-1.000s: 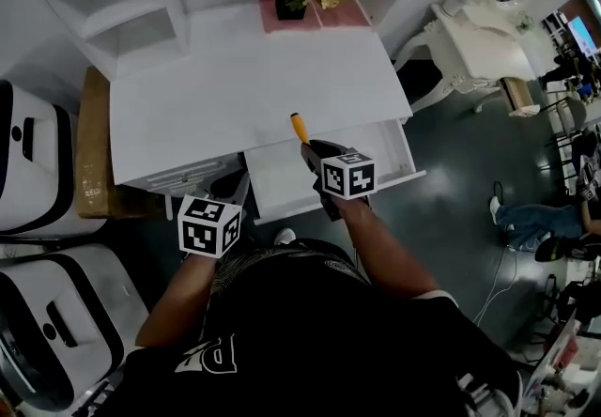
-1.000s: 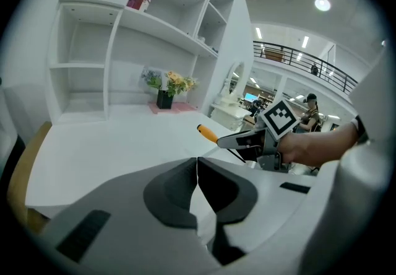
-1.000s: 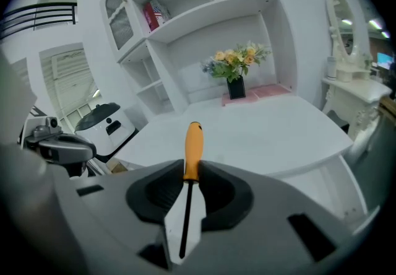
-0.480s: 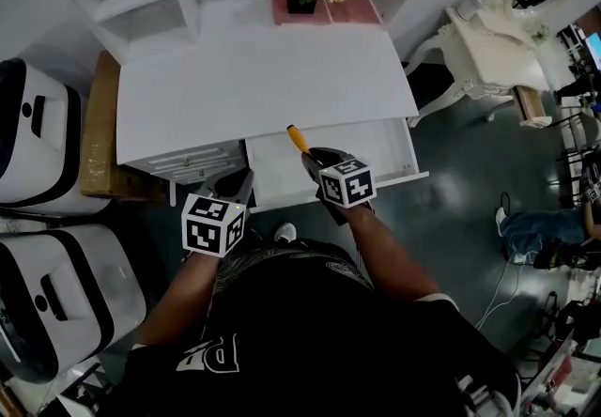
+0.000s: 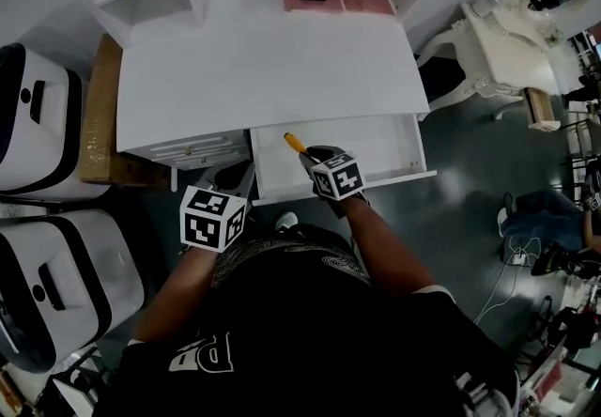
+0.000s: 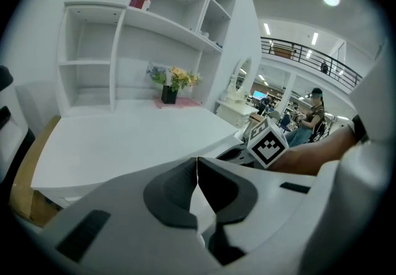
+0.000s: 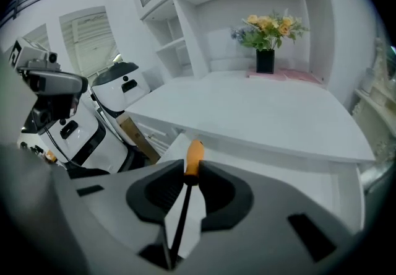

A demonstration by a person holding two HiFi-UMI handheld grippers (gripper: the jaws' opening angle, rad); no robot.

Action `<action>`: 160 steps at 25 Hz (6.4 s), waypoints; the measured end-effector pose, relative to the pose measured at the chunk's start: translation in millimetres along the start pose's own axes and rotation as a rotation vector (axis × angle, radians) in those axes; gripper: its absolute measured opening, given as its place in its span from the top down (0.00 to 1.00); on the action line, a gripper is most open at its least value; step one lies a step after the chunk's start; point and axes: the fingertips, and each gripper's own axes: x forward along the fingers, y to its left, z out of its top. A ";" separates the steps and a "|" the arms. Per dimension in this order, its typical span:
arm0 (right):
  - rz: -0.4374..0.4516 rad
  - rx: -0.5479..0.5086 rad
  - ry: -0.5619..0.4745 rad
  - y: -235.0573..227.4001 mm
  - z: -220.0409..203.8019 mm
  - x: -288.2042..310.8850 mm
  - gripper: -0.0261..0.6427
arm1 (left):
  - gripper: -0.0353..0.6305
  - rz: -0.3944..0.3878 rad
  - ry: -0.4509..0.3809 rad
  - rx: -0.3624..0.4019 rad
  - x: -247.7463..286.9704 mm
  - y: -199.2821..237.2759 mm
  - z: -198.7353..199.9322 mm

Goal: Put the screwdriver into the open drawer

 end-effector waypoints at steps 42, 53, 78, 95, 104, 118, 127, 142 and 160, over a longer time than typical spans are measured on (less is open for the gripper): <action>-0.070 -0.158 0.255 -47.2 -42.5 118.6 0.83 | 0.92 0.049 0.038 -0.103 22.0 50.6 -5.3; -0.048 -0.280 0.345 -44.9 -60.5 127.1 0.83 | 0.92 0.047 0.077 -0.106 22.2 44.7 -18.6; -0.048 -0.336 0.421 -50.2 -77.3 139.5 0.83 | 0.92 0.056 0.086 -0.114 18.5 45.1 -24.3; -0.063 -0.346 0.416 -51.7 -74.3 130.2 0.74 | 0.92 0.060 0.066 -0.099 11.7 43.0 -17.4; -0.084 -0.352 0.342 -49.9 -54.5 109.6 0.74 | 0.92 0.044 0.043 -0.072 7.7 33.3 -10.5; -0.131 -0.291 0.200 -41.3 -40.3 43.0 0.88 | 0.92 0.048 -0.015 -0.042 -15.2 14.7 10.0; -0.092 -0.180 0.021 -11.6 -12.0 -3.9 0.95 | 0.92 0.038 -0.015 -0.030 -22.5 -3.4 4.9; 0.051 0.320 -0.453 43.3 55.7 -116.5 0.95 | 0.92 -0.074 -0.101 0.059 -44.5 2.5 44.8; -0.114 0.495 -0.625 197.2 81.5 -124.1 0.95 | 0.92 -0.403 -0.037 0.213 -130.6 47.2 15.9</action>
